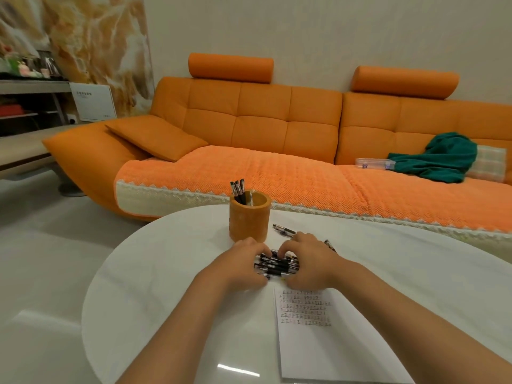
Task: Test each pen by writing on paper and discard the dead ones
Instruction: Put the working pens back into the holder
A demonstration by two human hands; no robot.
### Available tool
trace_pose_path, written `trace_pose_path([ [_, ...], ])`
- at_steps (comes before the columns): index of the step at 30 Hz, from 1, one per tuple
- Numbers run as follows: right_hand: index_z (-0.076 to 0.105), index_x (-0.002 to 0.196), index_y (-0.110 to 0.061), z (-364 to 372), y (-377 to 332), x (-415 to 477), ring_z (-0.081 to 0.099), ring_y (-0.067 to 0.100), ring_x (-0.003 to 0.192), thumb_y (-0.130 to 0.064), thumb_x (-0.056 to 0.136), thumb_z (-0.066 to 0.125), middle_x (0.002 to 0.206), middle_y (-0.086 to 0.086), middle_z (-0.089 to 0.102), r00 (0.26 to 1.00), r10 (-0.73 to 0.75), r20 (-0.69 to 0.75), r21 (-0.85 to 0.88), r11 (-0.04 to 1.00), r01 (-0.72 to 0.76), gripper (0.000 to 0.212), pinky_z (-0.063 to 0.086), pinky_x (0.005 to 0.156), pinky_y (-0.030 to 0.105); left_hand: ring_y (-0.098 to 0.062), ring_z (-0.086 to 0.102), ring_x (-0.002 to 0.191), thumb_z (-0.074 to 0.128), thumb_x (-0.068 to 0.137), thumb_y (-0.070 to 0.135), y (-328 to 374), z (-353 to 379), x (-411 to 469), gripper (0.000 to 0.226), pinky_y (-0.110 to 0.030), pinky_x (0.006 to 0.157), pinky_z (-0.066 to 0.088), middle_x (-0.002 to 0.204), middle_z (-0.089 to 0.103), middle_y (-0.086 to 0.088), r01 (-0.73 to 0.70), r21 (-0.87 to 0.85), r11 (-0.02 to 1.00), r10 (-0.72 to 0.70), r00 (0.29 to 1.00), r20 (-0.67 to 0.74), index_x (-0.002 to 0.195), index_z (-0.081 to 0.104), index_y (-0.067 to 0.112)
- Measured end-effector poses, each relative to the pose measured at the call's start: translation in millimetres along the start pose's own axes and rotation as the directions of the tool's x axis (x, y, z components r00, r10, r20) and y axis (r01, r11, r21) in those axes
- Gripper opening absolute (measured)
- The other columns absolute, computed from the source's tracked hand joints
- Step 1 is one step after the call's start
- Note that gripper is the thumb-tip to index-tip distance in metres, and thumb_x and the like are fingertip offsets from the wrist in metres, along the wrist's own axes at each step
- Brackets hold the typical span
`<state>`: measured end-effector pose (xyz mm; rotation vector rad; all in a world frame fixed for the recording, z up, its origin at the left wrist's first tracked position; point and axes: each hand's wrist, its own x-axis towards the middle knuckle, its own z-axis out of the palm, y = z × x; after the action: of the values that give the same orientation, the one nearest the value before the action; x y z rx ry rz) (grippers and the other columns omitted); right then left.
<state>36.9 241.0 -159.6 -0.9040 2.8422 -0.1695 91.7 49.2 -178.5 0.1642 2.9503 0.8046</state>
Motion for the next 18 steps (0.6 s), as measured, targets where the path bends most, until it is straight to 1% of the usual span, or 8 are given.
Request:
trace_pose_path([
  [2, 0.06, 0.114, -0.039, 0, -2, -2, 0.043, 0.014, 0.106, -0.048, 0.073, 0.068, 0.113, -0.007, 0.046, 0.998, -0.053, -0.042, -0.053, 0.997, 0.051, 0.043, 0.044, 0.09, 0.034, -0.01, 0.05, 0.11, 0.076, 0.082, 0.034, 2, 1, 0, 0.044, -0.028, 0.093, 0.049, 0.127, 0.046, 0.012, -0.004, 0.001, 1.0, 0.004, 0.999, -0.036, 0.123, 0.06, 0.037],
  [4, 0.063, 0.113, -0.038, -1, -4, -3, 0.051, 0.014, 0.096, -0.048, 0.074, 0.068, 0.105, -0.008, 0.051, 0.996, -0.08, -0.035, -0.106, 0.991, 0.076, 0.041, 0.048, 0.083, 0.032, -0.01, 0.052, 0.105, 0.077, 0.083, 0.035, 2, 1, 0, 0.036, -0.026, 0.088, 0.048, 0.122, 0.048, 0.012, -0.004, 0.008, 1.0, 0.005, 0.999, -0.043, 0.116, 0.063, 0.037],
  [8, 0.062, 0.112, -0.031, -3, -11, -2, 0.058, 0.016, 0.086, -0.042, 0.074, 0.066, 0.099, -0.008, 0.058, 0.997, -0.077, 0.007, -0.185, 0.98, 0.077, 0.039, 0.051, 0.072, 0.032, -0.01, 0.054, 0.101, 0.075, 0.084, 0.037, 3, -2, 1, 0.037, -0.026, 0.085, 0.05, 0.115, 0.052, 0.01, -0.015, 0.034, 0.999, 0.014, 1.0, 0.005, 0.118, 0.063, 0.036],
  [10, 0.059, 0.109, -0.027, -2, -13, -2, 0.058, 0.019, 0.085, -0.035, 0.075, 0.065, 0.099, -0.004, 0.058, 0.997, -0.078, 0.028, -0.211, 0.974, 0.083, 0.035, 0.052, 0.071, 0.033, -0.01, 0.056, 0.097, 0.076, 0.085, 0.035, 4, -2, 2, 0.037, -0.022, 0.077, 0.049, 0.112, 0.053, 0.009, -0.013, -0.004, 1.0, 0.013, 0.999, 0.036, 0.119, 0.064, 0.033],
  [12, 0.052, 0.108, -0.023, 0, -13, -2, 0.057, 0.022, 0.086, -0.029, 0.078, 0.064, 0.099, 0.0, 0.058, 0.997, -0.075, 0.033, -0.188, 0.979, 0.08, 0.033, 0.051, 0.07, 0.035, -0.009, 0.056, 0.091, 0.075, 0.086, 0.031, 5, -1, 3, 0.031, -0.018, 0.07, 0.046, 0.108, 0.054, 0.008, -0.024, -0.02, 1.0, 0.024, 0.999, 0.04, 0.115, 0.065, 0.029],
  [14, 0.048, 0.114, -0.02, 4, -13, -2, 0.057, 0.024, 0.089, -0.024, 0.083, 0.061, 0.103, 0.003, 0.058, 0.996, -0.076, 0.038, -0.155, 0.985, 0.081, 0.034, 0.047, 0.069, 0.036, -0.01, 0.055, 0.093, 0.073, 0.088, 0.029, 6, 0, 5, 0.026, -0.021, 0.076, 0.048, 0.108, 0.054, 0.006, -0.041, 0.002, 0.999, 0.041, 0.999, 0.023, 0.113, 0.066, 0.028],
  [16, 0.047, 0.122, -0.016, 7, -14, -2, 0.057, 0.025, 0.094, -0.019, 0.089, 0.056, 0.11, 0.007, 0.057, 0.995, -0.085, 0.044, -0.141, 0.986, 0.091, 0.034, 0.046, 0.072, 0.036, -0.013, 0.055, 0.096, 0.072, 0.088, 0.028, 6, 0, 5, 0.023, -0.029, 0.083, 0.05, 0.108, 0.053, 0.006, -0.05, 0.013, 0.999, 0.05, 0.999, 0.018, 0.11, 0.065, 0.029],
  [18, 0.048, 0.124, -0.013, 10, -13, -1, 0.055, 0.026, 0.098, -0.017, 0.094, 0.049, 0.114, 0.009, 0.055, 0.995, -0.087, 0.044, -0.127, 0.988, 0.092, 0.03, 0.046, 0.077, 0.036, -0.012, 0.056, 0.094, 0.072, 0.088, 0.027, 4, 0, 6, 0.02, -0.028, 0.081, 0.05, 0.106, 0.055, 0.007, -0.057, -0.007, 0.998, 0.057, 0.998, -0.002, 0.105, 0.063, 0.031],
])
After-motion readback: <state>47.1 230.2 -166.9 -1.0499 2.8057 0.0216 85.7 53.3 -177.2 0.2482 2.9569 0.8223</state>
